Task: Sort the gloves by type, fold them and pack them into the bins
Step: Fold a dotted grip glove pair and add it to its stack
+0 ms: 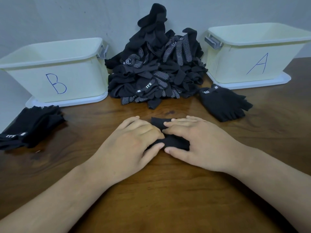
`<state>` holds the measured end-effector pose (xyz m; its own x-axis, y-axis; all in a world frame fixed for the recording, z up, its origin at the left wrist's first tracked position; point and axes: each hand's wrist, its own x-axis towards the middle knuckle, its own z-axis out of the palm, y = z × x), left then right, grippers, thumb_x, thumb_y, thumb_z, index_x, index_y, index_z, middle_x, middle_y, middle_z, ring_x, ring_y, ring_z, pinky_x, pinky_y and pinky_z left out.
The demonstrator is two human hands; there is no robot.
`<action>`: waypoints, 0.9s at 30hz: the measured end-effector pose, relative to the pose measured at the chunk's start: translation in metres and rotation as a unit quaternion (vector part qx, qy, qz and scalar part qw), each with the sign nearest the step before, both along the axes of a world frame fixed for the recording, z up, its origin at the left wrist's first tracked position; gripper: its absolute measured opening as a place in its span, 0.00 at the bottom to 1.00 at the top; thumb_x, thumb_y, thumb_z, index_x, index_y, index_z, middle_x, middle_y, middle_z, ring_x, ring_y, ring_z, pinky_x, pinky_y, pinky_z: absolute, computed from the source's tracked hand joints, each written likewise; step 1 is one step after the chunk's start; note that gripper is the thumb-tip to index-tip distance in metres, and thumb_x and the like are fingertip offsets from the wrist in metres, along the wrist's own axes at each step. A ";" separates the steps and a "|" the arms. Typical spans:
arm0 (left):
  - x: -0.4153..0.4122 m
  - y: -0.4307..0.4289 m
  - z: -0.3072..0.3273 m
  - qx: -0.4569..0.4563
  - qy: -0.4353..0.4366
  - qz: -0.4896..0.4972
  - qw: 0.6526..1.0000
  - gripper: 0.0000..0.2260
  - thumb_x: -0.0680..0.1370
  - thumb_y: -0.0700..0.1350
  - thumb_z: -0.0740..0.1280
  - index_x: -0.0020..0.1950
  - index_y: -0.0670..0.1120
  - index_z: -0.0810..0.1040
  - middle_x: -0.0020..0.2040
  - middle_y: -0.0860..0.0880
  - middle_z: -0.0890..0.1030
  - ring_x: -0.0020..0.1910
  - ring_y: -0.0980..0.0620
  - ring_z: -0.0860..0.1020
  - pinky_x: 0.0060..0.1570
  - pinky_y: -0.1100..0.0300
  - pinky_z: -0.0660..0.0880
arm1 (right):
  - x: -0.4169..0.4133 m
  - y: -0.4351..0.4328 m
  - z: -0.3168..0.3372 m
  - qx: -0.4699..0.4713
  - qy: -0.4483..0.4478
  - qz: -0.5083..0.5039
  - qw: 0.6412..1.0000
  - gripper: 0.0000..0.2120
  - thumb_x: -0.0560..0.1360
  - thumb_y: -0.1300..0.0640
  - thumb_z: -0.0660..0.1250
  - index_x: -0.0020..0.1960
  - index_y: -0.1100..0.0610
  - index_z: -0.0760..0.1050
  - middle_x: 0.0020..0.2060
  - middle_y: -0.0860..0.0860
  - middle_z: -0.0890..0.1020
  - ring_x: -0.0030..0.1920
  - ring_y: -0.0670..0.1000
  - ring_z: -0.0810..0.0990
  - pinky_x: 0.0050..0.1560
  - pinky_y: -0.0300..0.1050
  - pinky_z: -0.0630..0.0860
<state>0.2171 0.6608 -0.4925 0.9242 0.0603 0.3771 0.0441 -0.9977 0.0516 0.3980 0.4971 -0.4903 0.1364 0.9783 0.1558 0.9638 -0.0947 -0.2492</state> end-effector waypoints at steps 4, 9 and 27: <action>0.004 -0.007 0.006 -0.041 -0.030 0.034 0.998 0.12 0.86 0.54 0.60 0.61 0.52 0.80 0.53 0.57 0.83 0.57 0.56 0.80 0.71 0.55 0.70 | 0.001 0.002 0.003 0.053 0.026 -0.004 0.998 0.16 0.84 0.38 0.59 0.64 0.41 0.79 0.58 0.40 0.85 0.61 0.42 0.81 0.72 0.46 0.72; -0.004 -0.020 0.019 -0.297 -0.115 0.091 0.944 0.04 0.84 0.52 0.68 0.58 0.56 0.81 0.47 0.59 0.86 0.48 0.59 0.84 0.46 0.62 0.79 | -0.001 -0.007 0.019 0.106 0.316 -0.040 0.942 0.06 0.83 0.49 0.70 0.50 0.48 0.85 0.40 0.48 0.86 0.41 0.49 0.85 0.45 0.51 0.82; 0.004 -0.014 0.014 -0.598 -0.120 0.055 0.791 0.19 0.86 0.42 0.64 0.74 0.59 0.73 0.52 0.44 0.88 0.52 0.42 0.88 0.55 0.42 0.84 | -0.002 0.005 0.016 0.104 0.616 -0.125 0.771 0.10 0.83 0.52 0.69 0.62 0.51 0.84 0.52 0.52 0.89 0.51 0.54 0.89 0.41 0.50 0.85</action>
<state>0.2214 0.6468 -0.4790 0.7989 0.5814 0.1540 -0.0271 -0.2210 0.9749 0.3961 0.5024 -0.4741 0.4865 0.8688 -0.0921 -0.0589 -0.0726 -0.9956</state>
